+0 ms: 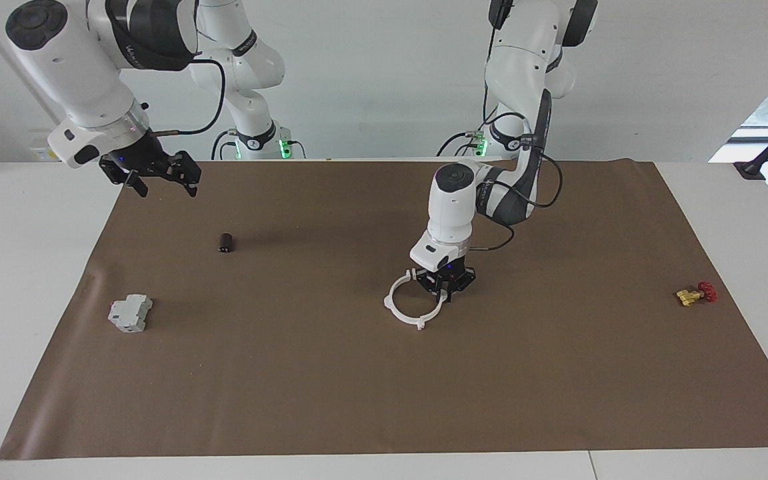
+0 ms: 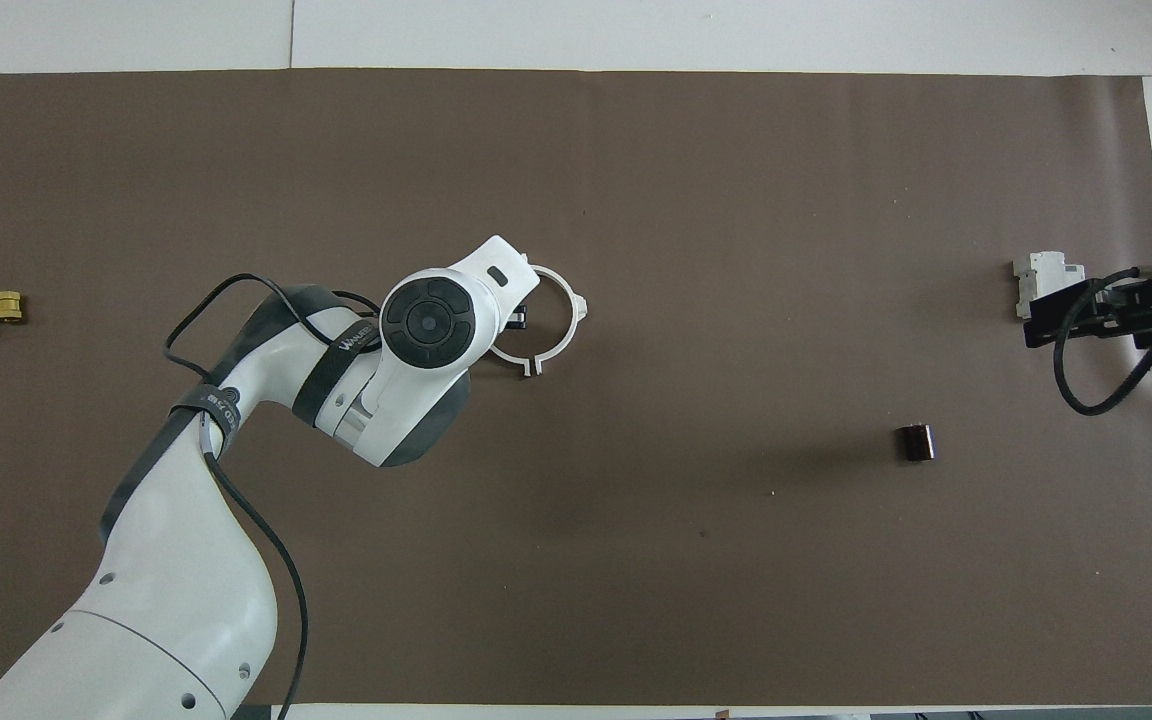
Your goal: Assemble drain pipe with both arms
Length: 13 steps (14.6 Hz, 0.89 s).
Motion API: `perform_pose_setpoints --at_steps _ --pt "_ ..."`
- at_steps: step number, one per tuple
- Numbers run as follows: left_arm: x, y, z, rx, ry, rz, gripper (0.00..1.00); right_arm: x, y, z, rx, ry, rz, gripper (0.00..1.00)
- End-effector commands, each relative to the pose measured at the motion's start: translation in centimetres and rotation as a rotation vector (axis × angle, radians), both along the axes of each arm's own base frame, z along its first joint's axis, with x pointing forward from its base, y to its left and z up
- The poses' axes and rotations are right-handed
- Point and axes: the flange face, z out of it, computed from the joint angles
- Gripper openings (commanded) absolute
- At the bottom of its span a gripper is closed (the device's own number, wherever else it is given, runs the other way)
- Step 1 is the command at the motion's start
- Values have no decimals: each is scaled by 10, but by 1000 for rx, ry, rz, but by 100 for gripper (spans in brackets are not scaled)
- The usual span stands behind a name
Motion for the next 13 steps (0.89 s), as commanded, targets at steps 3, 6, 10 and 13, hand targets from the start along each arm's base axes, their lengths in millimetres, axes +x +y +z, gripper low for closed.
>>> perform_pose_setpoints --at_steps 3,6,10,13 --pt "-6 -5 -5 -2 -5 32 0 3 -9 2 -15 -9 7 100" --pt "-7 -4 -5 2 1 39 0 4 -9 1 -15 -9 9 100" --pt "-9 -7 -5 0 1 42 0 6 -8 4 -16 -15 10 100" --pt "-10 -7 -6 1 3 42 0 6 -9 4 -15 -13 10 100"
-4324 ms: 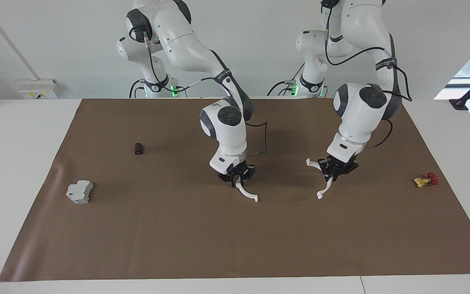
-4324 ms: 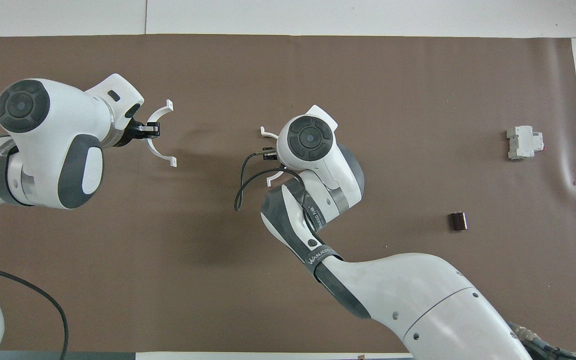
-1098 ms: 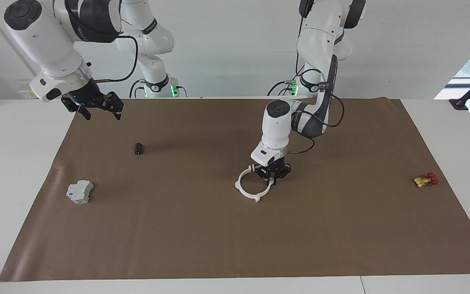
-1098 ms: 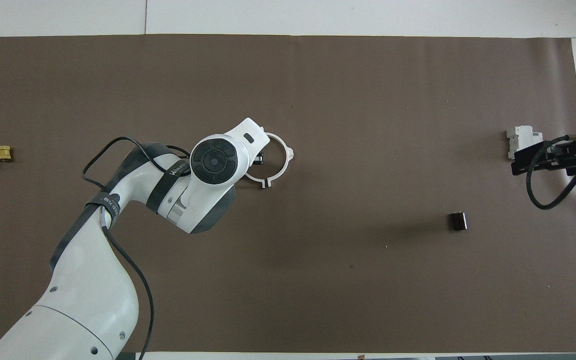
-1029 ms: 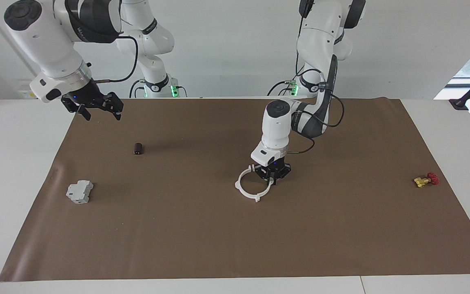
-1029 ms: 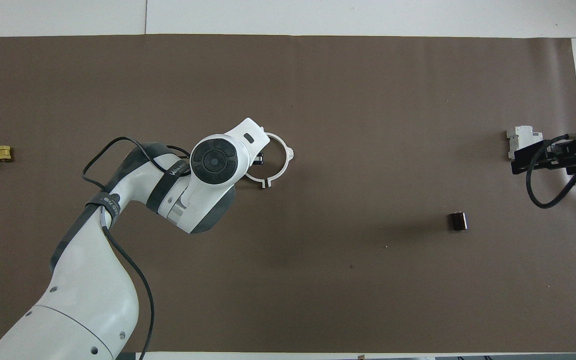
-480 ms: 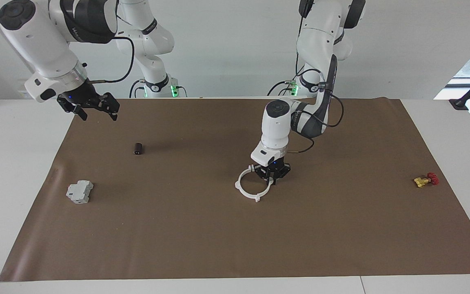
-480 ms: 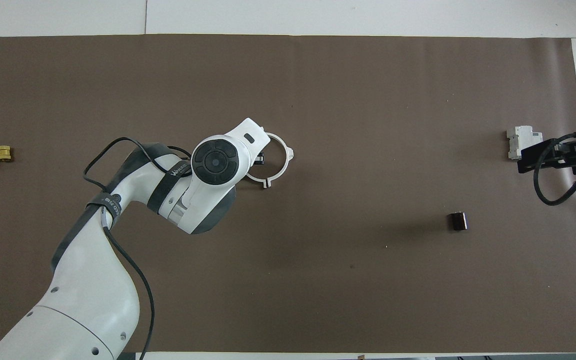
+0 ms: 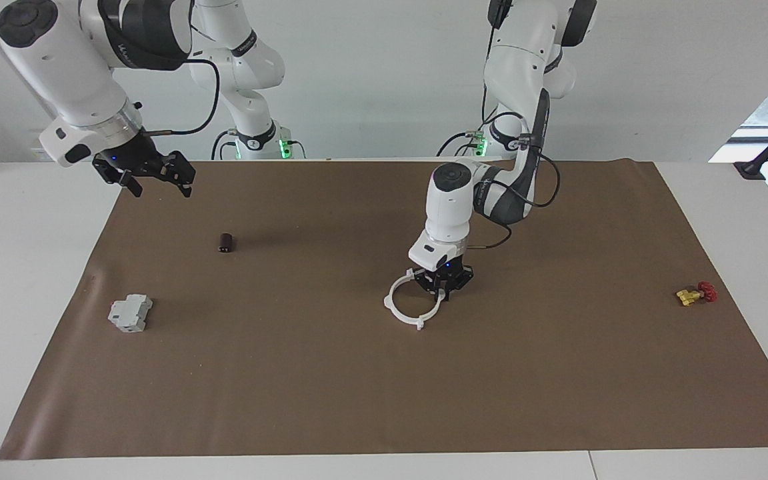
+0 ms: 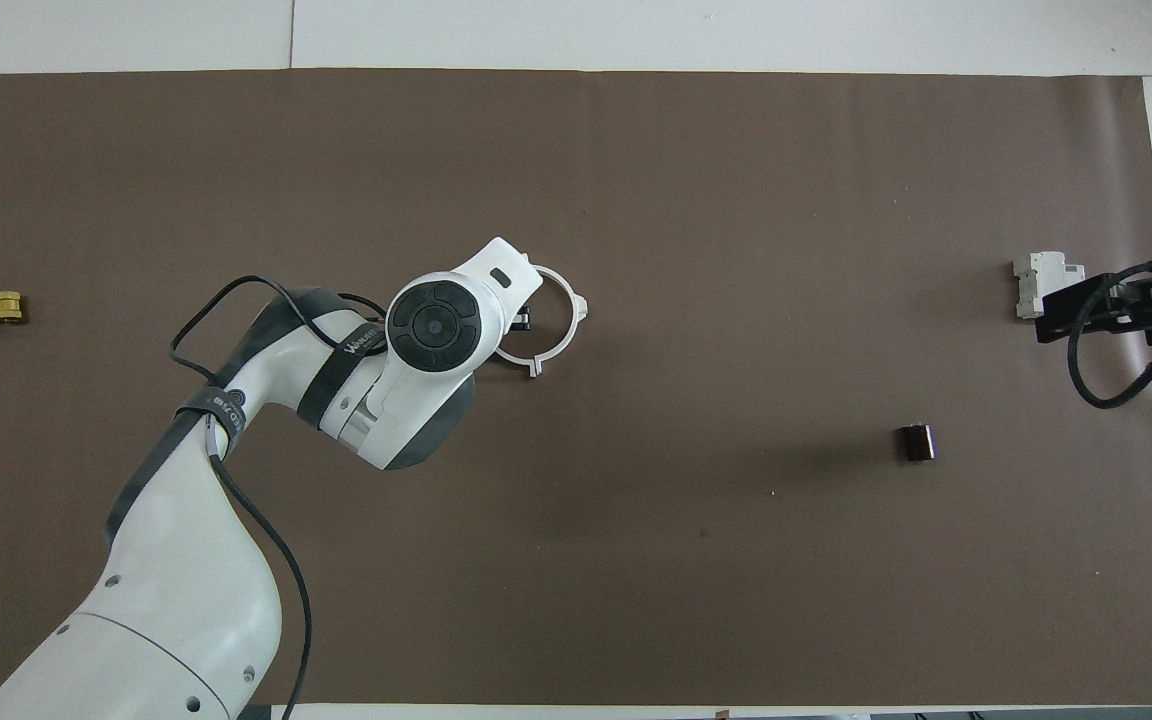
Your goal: Assemble drain pipe with both arms
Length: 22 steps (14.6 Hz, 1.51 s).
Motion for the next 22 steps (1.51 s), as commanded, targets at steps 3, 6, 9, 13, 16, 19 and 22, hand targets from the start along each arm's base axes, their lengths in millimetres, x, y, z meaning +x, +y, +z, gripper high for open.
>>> perform_pose_setpoints --at_steps 3,6,9,13,16,19,22 --pt "-6 -3 -5 6 0 10 14 6 -4 -1 -13 -8 20 100" --pt "-5 -3 -2 4 -4 10 100 6 -1 0 -14 -9 23 100" --pt "3 6 14 -9 -24 29 100 6 -2 1 -13 -17 20 100" --pt "17 53 74 2 -36 98 100 8 -2 10 -6 -53 -3 100" --pt "34 100 97 5 -43 145 100 3 -12 41 -22 -55 -15 100" --pt "48 158 120 -67 26 160 100 2 -7 42 -16 -38 -10 100" --pt "51 217 149 -95 108 80 100 3 -7 41 -11 -45 -20 100"
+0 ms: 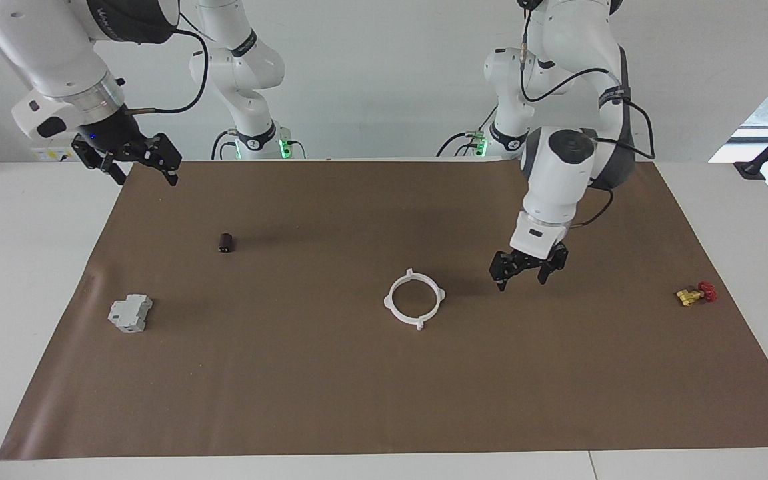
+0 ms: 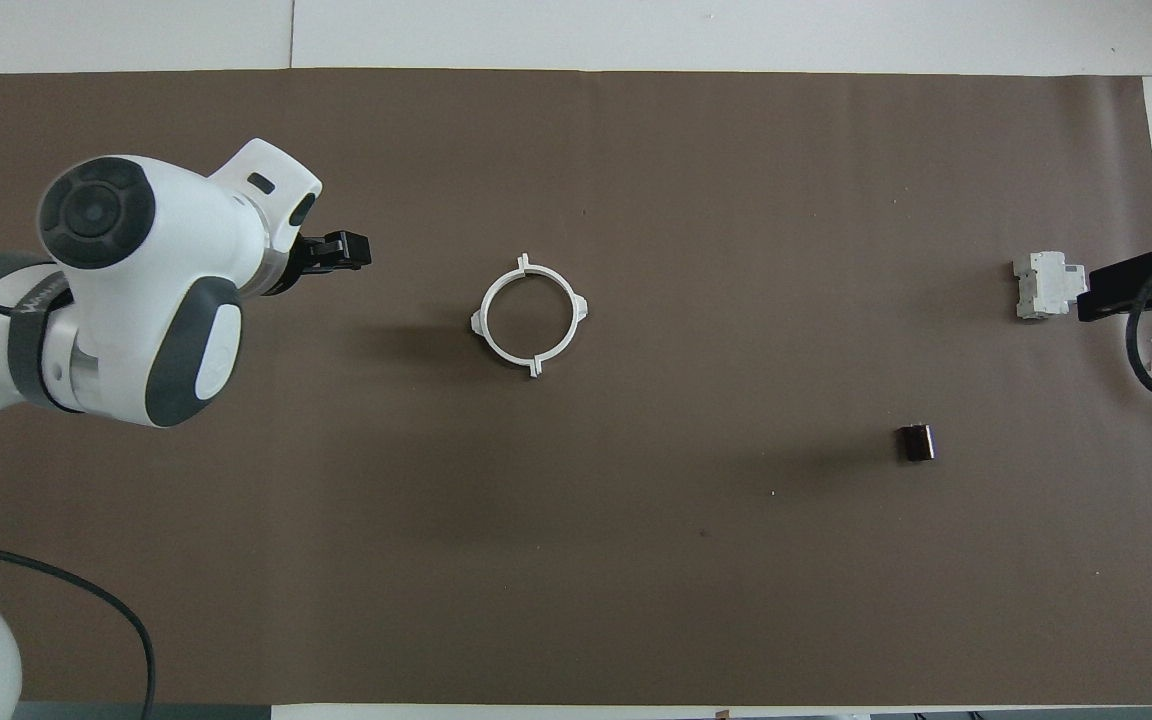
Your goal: Assemble drain pipe with both arms
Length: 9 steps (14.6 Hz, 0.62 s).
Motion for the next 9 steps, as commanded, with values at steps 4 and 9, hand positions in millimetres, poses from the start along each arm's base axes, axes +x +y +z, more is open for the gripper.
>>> perform_pose_setpoints --at_steps 4,9 --pt "-5 95 64 0 80 -52 100 2 -3 -1 -9 2 -12 100" --pt "-2 157 132 -1 102 -36 100 1 -3 -1 -12 4 -5 100"
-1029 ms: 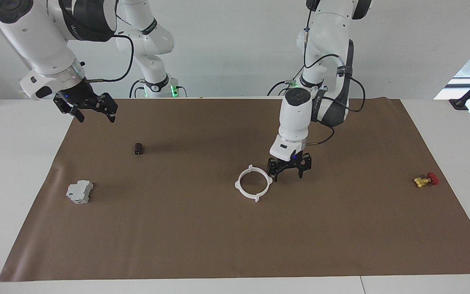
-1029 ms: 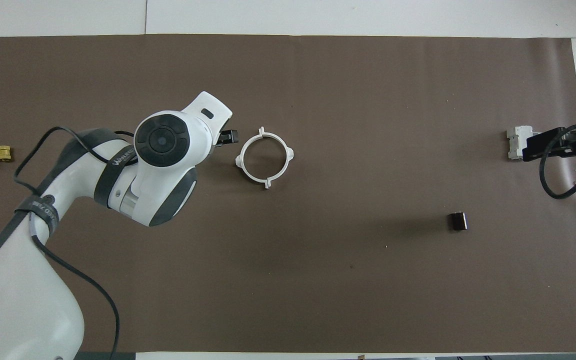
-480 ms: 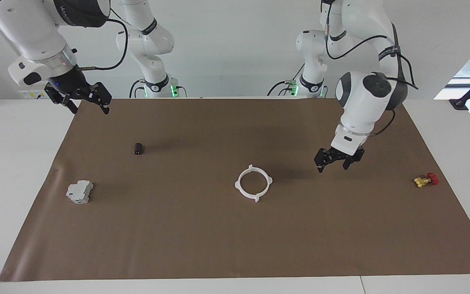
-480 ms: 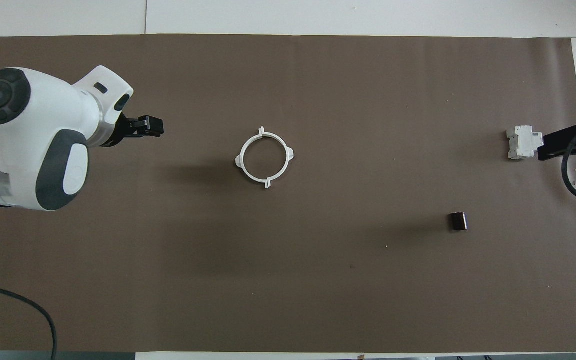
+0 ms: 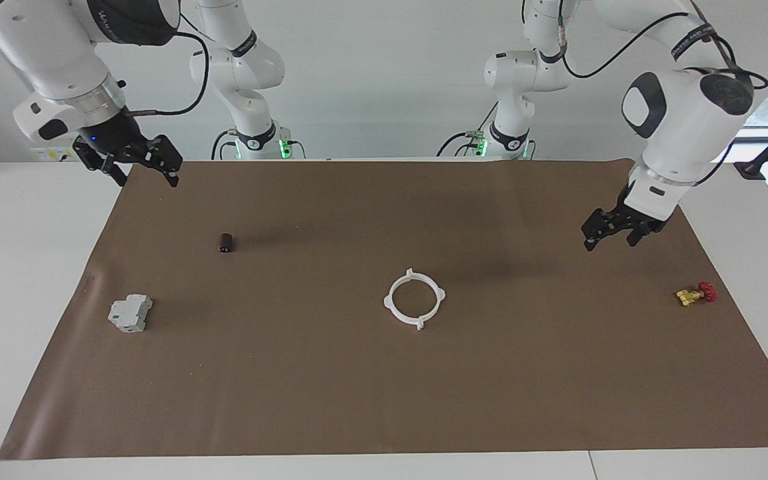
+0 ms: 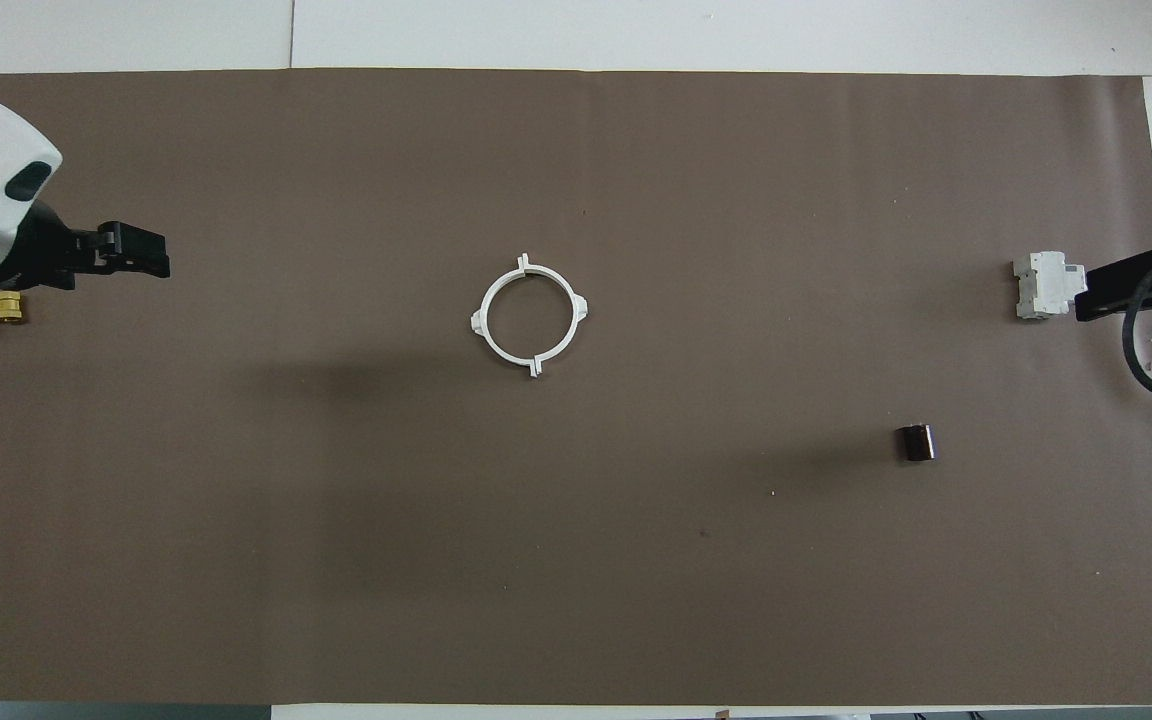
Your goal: Assemble drain pipe with both arms
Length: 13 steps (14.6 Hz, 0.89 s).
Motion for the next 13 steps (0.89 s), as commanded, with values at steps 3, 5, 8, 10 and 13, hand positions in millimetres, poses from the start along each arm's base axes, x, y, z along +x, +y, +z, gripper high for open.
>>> perform_pose_setpoints --at_steps 3,5,8,10,13 --pt "-5 47 57 -23 27 15 100 1 -2 1 -12 0 -2 100" --pt "-10 59 67 -31 47 -21 100 1 -2 1 -12 0 -2 100" --pt "-22 61 75 -51 41 -24 100 1 -2 2 -12 -2 -2 100" --pt "-26 59 73 -51 43 -23 100 1 -2 2 -12 -2 -2 100" --pt "-32 53 74 -52 55 -23 100 1 -1 2 -10 -2 0 100"
